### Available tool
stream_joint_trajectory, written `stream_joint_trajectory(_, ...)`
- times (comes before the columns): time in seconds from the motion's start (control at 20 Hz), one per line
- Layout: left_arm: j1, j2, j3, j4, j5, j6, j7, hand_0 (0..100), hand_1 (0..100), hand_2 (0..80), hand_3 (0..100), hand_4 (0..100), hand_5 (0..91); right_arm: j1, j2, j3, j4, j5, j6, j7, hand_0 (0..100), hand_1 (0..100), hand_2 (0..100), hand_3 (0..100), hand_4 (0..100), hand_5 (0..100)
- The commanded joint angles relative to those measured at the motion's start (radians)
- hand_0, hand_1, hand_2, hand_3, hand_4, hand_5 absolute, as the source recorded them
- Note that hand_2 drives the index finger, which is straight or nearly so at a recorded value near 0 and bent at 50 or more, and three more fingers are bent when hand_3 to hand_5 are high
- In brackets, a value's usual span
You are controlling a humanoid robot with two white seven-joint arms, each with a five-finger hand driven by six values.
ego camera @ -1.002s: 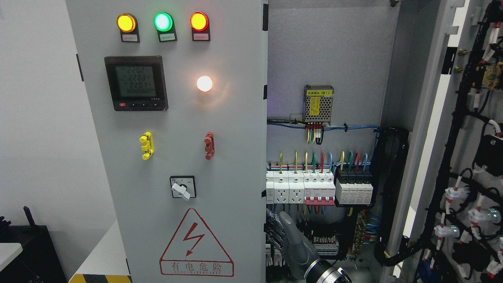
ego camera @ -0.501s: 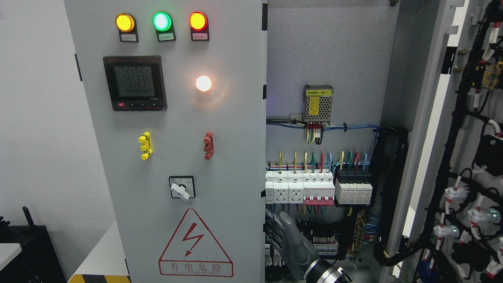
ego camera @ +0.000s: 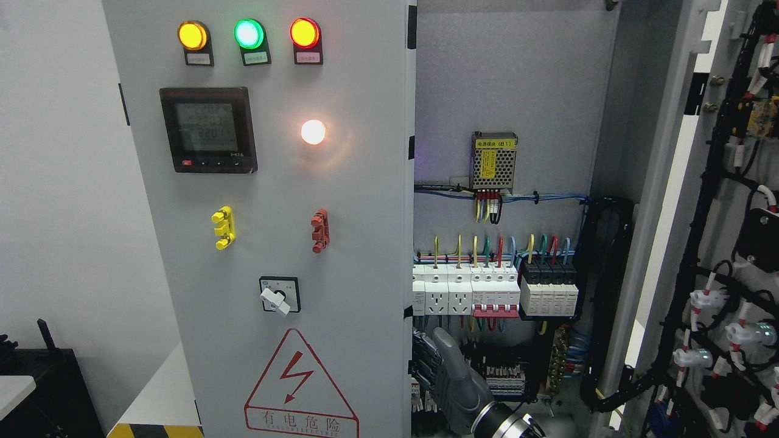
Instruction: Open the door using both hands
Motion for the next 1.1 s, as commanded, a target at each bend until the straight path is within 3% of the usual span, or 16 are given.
stream_joint_trajectory(0.0,0.000,-0.034,0.000,0.000,-0.032,0.000,0.002,0,0,0.0,0,3,0.0,0.010,-0.004,0.001,-0.028,-0.008,-0.003,0.001,0,0,0,0,0,0)
stream_joint_trajectory(0.6,0.000,-0.034,0.000,0.000,-0.032,0.000,0.003,0,0,0.0,0,3,0.0,0.057,-0.002,0.015,-0.125,-0.057,-0.001,0.003,0,0,0,0,0,0)
stream_joint_trajectory(0.8,0.000,-0.034,0.000,0.000,-0.032,0.000,0.003,0,0,0.0,0,3,0.0,0.062,0.001,0.017,-0.140,-0.057,-0.001,0.055,0,0,0,0,0,0)
stream_joint_trajectory(1.05,0.000,-0.034,0.000,0.000,-0.032,0.000,0.003,0,0,0.0,0,3,0.0,0.071,0.001,0.018,-0.156,-0.058,-0.001,0.058,0,0,0,0,0,0)
